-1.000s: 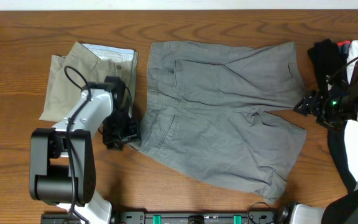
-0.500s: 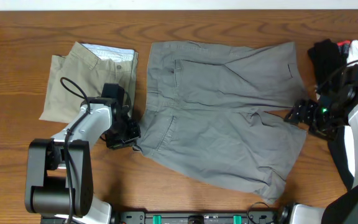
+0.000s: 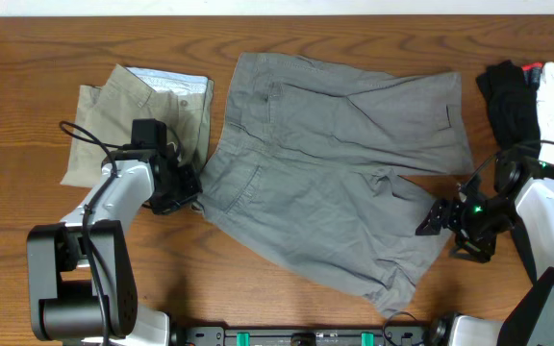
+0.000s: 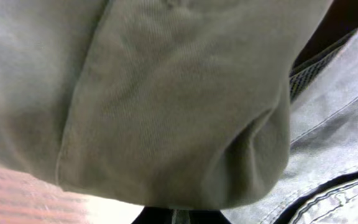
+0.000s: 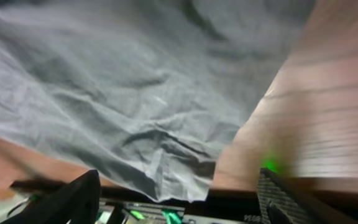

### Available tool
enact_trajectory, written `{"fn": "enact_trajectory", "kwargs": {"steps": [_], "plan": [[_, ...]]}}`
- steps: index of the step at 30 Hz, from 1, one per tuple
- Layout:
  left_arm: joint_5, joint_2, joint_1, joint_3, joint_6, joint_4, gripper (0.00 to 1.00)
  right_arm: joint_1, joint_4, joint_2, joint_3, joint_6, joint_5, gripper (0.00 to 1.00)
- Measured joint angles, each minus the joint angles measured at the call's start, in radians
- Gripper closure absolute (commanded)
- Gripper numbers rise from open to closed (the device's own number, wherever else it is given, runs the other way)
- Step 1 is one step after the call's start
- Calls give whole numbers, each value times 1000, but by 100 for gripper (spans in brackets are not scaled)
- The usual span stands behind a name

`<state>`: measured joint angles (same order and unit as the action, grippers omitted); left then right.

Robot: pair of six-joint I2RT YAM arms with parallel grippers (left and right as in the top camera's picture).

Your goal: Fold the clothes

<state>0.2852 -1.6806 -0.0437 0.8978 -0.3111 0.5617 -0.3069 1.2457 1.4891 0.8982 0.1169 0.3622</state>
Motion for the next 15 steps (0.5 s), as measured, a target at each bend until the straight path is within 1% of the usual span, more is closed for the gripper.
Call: {"fn": "enact_trajectory", "kwargs": {"steps": [4, 5, 6, 7, 8, 9, 13, 15], "plan": [[-4, 0, -2, 0, -3, -17, 94, 21, -2, 0, -21, 0, 38, 23], [-4, 0, -2, 0, -3, -18, 94, 30, -10, 0, -24, 1, 45, 31], [-4, 0, -2, 0, -3, -18, 94, 46, -34, 0, -29, 8, 48, 44], [-4, 0, -2, 0, -3, -18, 94, 55, -58, 0, -32, 11, 52, 53], [-4, 0, -2, 0, -3, -18, 94, 72, -107, 0, -44, 27, 52, 67], [-4, 0, -2, 0, -3, -18, 94, 88, -160, 0, -55, 44, 54, 78], [-4, 0, -2, 0, -3, -17, 94, 146, -338, 0, -114, 133, 58, 87], [-4, 0, -2, 0, -4, -14, 94, 181, -410, 0, -151, 180, 59, 88]]}}
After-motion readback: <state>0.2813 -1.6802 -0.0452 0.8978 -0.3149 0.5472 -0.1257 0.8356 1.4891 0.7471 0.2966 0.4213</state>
